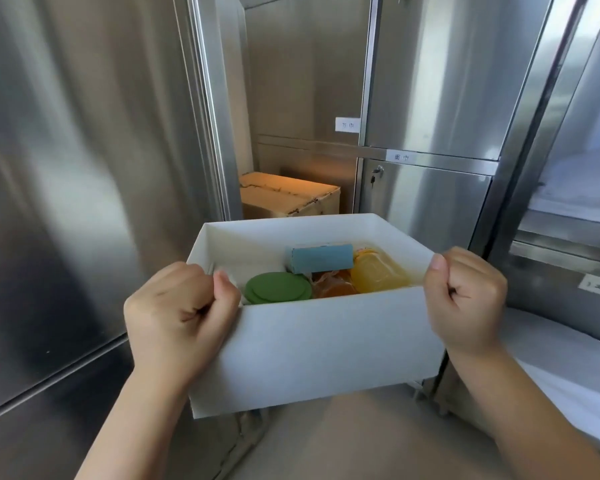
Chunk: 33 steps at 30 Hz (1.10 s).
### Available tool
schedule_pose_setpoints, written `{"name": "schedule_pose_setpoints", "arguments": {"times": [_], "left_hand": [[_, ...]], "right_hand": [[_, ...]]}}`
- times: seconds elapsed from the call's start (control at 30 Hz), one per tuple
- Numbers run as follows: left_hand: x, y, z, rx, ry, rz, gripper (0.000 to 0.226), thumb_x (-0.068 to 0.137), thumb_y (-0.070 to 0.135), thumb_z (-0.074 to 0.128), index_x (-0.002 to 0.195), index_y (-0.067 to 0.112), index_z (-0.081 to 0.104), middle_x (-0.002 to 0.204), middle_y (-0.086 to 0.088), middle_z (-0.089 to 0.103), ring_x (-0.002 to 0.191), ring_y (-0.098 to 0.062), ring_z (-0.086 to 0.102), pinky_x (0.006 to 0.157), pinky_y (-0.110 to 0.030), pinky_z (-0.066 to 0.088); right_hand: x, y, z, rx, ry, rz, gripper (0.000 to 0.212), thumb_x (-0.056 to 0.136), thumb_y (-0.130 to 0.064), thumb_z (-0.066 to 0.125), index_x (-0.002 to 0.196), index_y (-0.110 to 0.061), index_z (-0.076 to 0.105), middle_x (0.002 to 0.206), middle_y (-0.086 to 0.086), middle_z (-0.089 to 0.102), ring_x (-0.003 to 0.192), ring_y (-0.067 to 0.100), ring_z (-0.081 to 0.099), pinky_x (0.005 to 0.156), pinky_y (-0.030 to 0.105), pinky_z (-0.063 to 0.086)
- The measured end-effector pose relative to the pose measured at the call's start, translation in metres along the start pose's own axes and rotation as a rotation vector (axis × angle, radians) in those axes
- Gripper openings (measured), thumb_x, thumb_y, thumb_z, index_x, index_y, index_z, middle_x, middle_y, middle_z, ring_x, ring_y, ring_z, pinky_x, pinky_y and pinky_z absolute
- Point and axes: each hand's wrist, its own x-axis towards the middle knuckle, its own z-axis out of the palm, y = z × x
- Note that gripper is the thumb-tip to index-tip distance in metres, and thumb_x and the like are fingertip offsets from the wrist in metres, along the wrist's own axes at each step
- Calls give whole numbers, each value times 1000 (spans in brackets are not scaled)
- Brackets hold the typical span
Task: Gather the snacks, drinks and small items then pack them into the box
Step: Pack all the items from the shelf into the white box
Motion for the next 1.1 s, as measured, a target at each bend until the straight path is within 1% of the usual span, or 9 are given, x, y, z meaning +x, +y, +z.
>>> {"name": "schedule_pose_setpoints", "arguments": {"times": [0.1, 0.23, 0.4, 0.47, 0.57, 0.67, 0.77, 0.9, 1.1], "left_hand": [[10, -7, 58, -46, 19, 2, 49, 87, 12, 44, 42, 10, 24, 52, 3, 17, 58, -13, 15, 50, -22, 13], [34, -28, 135, -52, 31, -26, 50, 88, 13, 44, 41, 8, 26, 47, -1, 20, 56, -14, 17, 50, -23, 14], [71, -59, 212, -60, 59, 42, 51, 92, 14, 44, 41, 10, 33, 46, 1, 27, 47, -15, 24, 46, -26, 24], [84, -68, 235, -54, 68, 81, 47, 94, 16, 42, 48, 19, 30, 51, 7, 23, 53, -9, 21, 49, -18, 23], [101, -78, 262, -36, 71, 87, 39, 94, 17, 41, 59, 27, 25, 57, 12, 18, 57, -8, 19, 54, -9, 23], [108, -92, 298, 56, 90, 48, 41, 90, 14, 43, 55, 26, 24, 54, 8, 18, 55, -11, 17, 50, -16, 17], [109, -102, 314, 94, 82, 29, 48, 89, 14, 43, 44, 15, 27, 51, 5, 20, 51, -12, 20, 49, -21, 15], [114, -118, 355, 184, 98, -13, 50, 90, 14, 44, 42, 11, 28, 44, -2, 25, 51, -17, 23, 45, -26, 18], [121, -138, 412, 310, 121, -68, 48, 89, 12, 45, 44, 14, 27, 49, 3, 22, 54, -11, 19, 47, -22, 15]], "right_hand": [[6, 52, 18, -31, 8, 3, 56, 98, -15, 39, 44, -9, 24, 55, -4, 17, 46, 17, 19, 44, 30, 15], [28, 119, 56, -35, 5, -13, 52, 98, -17, 39, 49, -15, 24, 57, -5, 17, 48, 15, 19, 48, 26, 15], [58, 192, 109, -4, 21, -49, 55, 98, -14, 40, 45, -12, 27, 56, -4, 18, 47, 16, 18, 45, 29, 17], [68, 217, 126, -7, 30, -55, 56, 98, -13, 40, 43, -9, 29, 52, -3, 20, 45, 16, 20, 45, 28, 17], [79, 248, 154, 5, 27, -53, 57, 97, -13, 40, 41, -5, 31, 44, 5, 26, 41, 20, 24, 42, 32, 20], [87, 282, 186, 89, 14, -71, 56, 96, -13, 40, 42, -6, 28, 50, 1, 20, 44, 20, 21, 45, 30, 17], [91, 301, 212, 97, 14, -69, 56, 96, -13, 40, 43, -7, 25, 55, -2, 18, 48, 16, 18, 49, 27, 13], [97, 348, 265, 196, 1, -59, 57, 97, -15, 40, 42, -7, 27, 52, -2, 19, 45, 17, 21, 42, 34, 17], [103, 409, 336, 298, -46, -58, 56, 97, -13, 39, 42, -7, 28, 45, 5, 21, 41, 20, 24, 42, 29, 17]]}}
